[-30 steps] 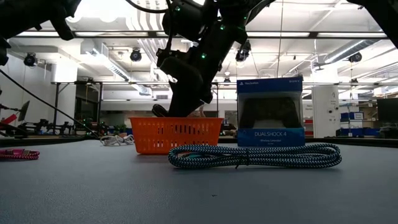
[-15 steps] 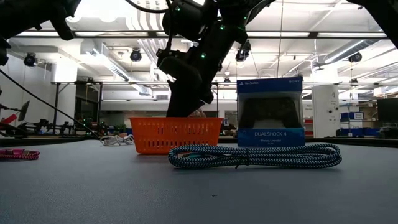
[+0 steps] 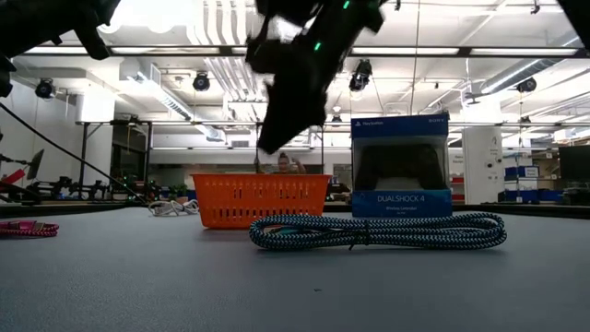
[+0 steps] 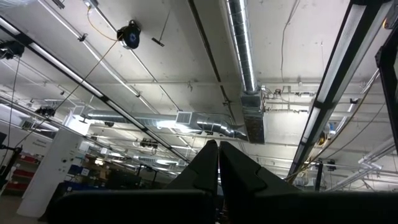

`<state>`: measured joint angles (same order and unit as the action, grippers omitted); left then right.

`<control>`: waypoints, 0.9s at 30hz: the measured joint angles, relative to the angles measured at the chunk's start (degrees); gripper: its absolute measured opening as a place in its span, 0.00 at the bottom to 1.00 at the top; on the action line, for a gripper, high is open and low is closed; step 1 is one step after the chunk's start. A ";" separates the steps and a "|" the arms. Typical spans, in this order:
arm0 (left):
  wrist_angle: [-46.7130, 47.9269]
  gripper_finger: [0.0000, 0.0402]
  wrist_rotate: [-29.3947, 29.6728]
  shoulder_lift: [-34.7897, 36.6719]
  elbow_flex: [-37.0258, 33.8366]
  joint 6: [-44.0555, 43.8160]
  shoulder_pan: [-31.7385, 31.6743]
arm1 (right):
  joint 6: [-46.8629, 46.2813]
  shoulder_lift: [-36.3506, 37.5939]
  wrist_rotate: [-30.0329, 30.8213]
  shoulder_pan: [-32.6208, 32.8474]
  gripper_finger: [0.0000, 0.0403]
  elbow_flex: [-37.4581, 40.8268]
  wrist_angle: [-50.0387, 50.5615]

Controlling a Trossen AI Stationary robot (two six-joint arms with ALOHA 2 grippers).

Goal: Pick and place USB-C Cables
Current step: Put the white charger cable into the orange bin

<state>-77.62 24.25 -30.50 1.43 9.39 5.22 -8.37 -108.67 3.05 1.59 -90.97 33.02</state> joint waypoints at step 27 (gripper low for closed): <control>0.13 0.00 0.13 -3.25 0.00 -3.19 0.02 | 6.92 33.13 0.09 7.40 0.16 47.48 -45.47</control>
<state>-77.49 24.38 -33.75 1.43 6.19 5.23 -1.45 -75.54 3.14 8.99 -43.49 -12.44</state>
